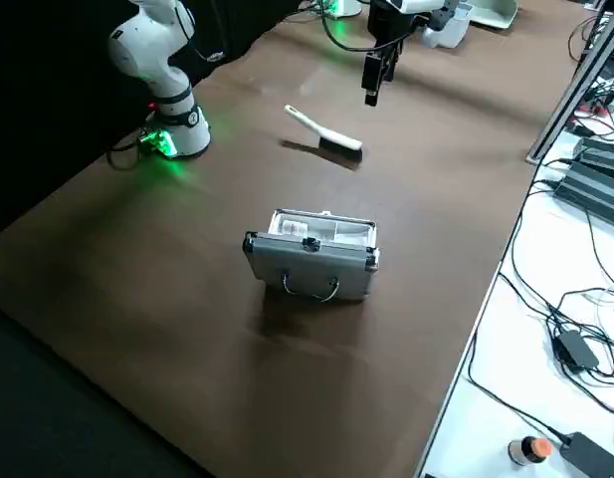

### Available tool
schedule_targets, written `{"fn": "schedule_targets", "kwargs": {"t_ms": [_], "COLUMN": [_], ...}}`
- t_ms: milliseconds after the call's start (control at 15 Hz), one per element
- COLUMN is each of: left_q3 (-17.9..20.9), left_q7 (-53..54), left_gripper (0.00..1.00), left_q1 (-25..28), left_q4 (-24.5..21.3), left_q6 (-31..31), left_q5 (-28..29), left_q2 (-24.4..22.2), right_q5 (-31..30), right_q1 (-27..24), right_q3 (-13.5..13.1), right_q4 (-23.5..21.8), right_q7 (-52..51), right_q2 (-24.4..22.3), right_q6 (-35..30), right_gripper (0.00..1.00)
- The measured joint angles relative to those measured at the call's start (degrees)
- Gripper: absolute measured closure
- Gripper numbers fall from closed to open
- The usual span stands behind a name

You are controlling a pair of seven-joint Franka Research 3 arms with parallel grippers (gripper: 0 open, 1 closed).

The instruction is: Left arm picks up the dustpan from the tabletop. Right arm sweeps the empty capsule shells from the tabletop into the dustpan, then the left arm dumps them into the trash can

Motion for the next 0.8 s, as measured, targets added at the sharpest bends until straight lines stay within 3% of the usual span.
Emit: {"fn": "schedule_targets", "kwargs": {"t_ms": [267,733,800], "left_q3": [0.0,0.0,0.0], "left_q7": [0.0,0.0,0.0], "left_gripper": [0.66,0.04,0.01], "left_q1": [0.0,0.0,0.0], "left_q4": [0.0,0.4,0.7], "left_q6": [0.0,0.8,0.8], "left_q5": [0.0,0.0,0.0], "left_q2": [0.0,-0.2,-0.7], "right_q5": [0.0,0.0,0.0], "right_q1": [0.0,0.0,0.0], "right_q3": [0.0,0.0,0.0], "right_q4": [0.0,0.0,0.0], "right_q7": [0.0,0.0,0.0], "right_q2": [0.0,0.0,0.0], "right_q6": [0.0,0.0,0.0], "right_gripper": [0.01,0.01,0.01]}}
